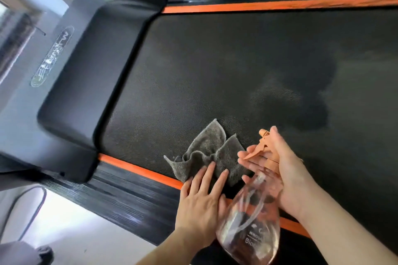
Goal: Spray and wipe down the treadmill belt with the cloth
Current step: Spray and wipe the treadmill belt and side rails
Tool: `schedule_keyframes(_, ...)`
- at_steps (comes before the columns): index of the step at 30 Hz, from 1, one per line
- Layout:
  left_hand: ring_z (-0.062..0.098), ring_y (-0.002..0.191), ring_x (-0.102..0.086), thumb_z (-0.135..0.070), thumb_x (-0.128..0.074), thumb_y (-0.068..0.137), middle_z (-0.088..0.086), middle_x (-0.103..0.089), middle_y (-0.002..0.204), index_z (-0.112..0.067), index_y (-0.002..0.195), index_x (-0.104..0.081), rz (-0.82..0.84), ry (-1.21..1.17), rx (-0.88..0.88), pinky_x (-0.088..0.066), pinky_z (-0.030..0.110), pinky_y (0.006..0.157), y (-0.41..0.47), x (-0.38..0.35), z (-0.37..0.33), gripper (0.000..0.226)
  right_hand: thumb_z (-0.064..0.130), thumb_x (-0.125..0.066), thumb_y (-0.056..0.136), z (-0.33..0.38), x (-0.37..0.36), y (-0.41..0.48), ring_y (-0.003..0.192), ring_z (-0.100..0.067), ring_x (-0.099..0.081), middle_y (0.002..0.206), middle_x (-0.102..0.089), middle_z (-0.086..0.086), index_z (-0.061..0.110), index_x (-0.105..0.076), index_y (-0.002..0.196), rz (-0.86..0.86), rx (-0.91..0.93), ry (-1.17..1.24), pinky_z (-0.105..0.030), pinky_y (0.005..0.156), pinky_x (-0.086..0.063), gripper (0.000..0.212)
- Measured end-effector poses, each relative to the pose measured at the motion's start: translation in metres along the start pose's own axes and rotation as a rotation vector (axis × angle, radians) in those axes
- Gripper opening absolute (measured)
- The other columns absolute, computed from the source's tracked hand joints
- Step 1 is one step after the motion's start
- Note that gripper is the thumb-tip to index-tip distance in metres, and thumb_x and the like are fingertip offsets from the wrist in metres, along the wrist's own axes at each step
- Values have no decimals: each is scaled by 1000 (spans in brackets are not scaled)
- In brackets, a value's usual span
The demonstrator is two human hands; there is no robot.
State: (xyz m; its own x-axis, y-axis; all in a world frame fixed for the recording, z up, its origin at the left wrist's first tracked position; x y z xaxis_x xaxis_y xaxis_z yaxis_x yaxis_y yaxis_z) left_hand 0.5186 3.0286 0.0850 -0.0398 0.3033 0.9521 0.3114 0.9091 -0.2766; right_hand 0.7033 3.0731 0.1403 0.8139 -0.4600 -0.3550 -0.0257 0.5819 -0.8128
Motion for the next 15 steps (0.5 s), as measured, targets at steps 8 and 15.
schedule_keyframes(8,7,120,-55,-45,-44,80,-10,-57,140,-35,145,-30,-108,-132,-130,-35,24,85,1,-10,4,68,71,-51,87,13,-52,15,64,-27,-64,72,-66,-17,8,-64,72,192,-50,-185,-37,64,-55,66)
schedule_keyframes(15,7,89,-40,-59,-35,76,-14,-40,116,-34,119,-41,-175,126,-291,-46,14,52,24,10,30,50,74,-47,86,22,-114,15,68,-23,-63,87,-70,-17,10,-65,95,484,34,-488,-31,60,-53,67)
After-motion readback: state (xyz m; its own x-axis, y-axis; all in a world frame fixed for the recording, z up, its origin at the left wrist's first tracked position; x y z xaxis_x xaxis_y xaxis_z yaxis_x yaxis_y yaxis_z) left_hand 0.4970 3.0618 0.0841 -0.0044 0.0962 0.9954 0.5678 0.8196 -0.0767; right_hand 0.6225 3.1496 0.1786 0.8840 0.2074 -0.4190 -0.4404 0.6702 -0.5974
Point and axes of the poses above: each hand's wrist, its own y-axis towards the middle knuckle, its own x-axis out of the back of the hand, z = x × y, the point moved 4 cm from there along y, towards the middle knuckle
